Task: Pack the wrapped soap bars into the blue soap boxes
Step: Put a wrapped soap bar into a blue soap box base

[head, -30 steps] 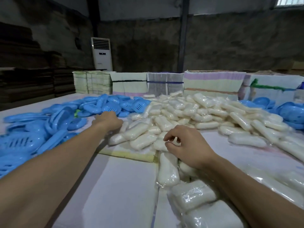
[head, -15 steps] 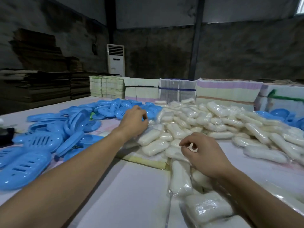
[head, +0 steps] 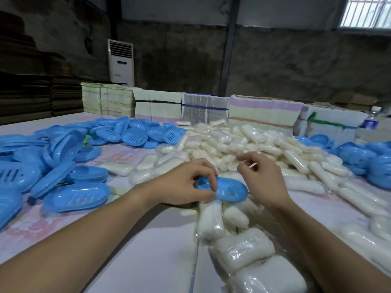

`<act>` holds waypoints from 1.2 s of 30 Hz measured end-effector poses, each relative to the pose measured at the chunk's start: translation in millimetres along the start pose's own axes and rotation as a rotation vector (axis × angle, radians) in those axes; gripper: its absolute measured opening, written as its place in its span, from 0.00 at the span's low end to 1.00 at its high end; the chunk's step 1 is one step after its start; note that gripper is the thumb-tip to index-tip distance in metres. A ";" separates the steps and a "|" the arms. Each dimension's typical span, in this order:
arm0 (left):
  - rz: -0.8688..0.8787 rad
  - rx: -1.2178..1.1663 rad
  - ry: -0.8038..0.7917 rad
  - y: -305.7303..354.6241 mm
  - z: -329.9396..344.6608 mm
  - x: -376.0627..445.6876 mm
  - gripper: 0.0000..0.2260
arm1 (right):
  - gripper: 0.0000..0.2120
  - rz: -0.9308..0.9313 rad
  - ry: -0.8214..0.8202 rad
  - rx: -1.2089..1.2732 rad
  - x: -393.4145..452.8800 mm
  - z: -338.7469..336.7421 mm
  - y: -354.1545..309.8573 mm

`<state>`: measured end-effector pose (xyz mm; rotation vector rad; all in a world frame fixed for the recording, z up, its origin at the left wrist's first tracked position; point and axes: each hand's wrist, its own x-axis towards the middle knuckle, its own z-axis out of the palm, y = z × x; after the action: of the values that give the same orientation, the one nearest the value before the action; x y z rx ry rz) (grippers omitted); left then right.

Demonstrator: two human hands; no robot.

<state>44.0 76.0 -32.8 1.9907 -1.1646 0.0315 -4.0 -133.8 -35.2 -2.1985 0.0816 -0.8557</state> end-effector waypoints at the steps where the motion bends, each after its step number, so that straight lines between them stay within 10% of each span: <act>1: 0.005 -0.010 -0.008 -0.4 2.3 0.3 0.10 | 0.08 0.010 -0.025 -0.020 -0.7 0.1 0.5; 6: -0.100 -0.128 -0.043 -4.0 5.1 -1.0 0.29 | 0.08 0.039 -0.048 -0.037 -1.9 -7.1 -2.8; 16: -0.124 -0.101 -0.020 -11.5 8.3 5.0 0.27 | 0.17 0.159 0.006 -0.490 18.1 -77.5 36.8; 25: -0.095 -0.124 0.005 -8.1 14.3 7.0 0.29 | 0.22 0.433 -0.290 -0.867 19.3 -82.1 69.6; 36: -0.242 -0.054 0.028 -7.1 12.2 9.8 0.34 | 0.25 0.407 -0.283 -0.571 13.6 -103.9 75.7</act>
<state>50.6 62.7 -41.6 2.0626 -0.8912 -0.0952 -40.9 -257.5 -28.5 -2.6677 0.6814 -0.3037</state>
